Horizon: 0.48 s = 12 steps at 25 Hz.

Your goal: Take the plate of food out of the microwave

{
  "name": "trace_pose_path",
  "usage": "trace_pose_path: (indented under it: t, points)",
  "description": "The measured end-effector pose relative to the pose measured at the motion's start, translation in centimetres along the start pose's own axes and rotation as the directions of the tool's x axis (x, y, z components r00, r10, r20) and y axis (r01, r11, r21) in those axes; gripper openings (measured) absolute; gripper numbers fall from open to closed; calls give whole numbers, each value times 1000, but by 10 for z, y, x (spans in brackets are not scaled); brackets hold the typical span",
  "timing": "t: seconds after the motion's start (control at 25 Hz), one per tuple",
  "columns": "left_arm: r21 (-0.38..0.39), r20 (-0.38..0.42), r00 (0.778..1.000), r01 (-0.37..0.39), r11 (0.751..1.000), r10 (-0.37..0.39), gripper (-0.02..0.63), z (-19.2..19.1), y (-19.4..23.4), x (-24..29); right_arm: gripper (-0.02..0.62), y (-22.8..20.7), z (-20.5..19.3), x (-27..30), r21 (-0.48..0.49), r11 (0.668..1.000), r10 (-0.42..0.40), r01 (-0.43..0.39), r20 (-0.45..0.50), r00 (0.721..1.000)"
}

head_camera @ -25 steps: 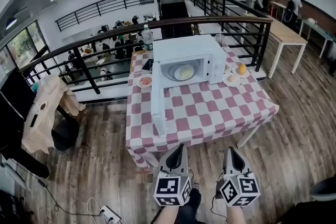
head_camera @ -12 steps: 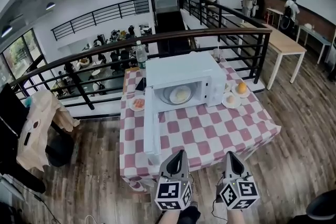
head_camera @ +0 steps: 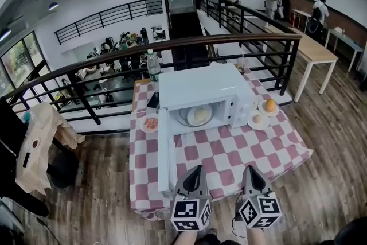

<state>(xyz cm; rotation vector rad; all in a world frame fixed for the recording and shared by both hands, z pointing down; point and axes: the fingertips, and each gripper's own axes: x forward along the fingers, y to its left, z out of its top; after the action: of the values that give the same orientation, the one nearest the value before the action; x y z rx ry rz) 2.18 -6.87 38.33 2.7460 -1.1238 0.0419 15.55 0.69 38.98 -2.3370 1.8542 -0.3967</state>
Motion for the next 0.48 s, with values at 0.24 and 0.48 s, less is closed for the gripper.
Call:
trace_pose_path:
  t: [0.24,0.48]
  points:
    - [-5,8,1000,-5,1000,5,20,5,11,19,-9,1,1,23,-13,1000,4,-4,-12,1000]
    - [-20,4,999,-38,999,38,20,4,26,35,-9,-1,3,52,-8,1000,29,-29,-21,999]
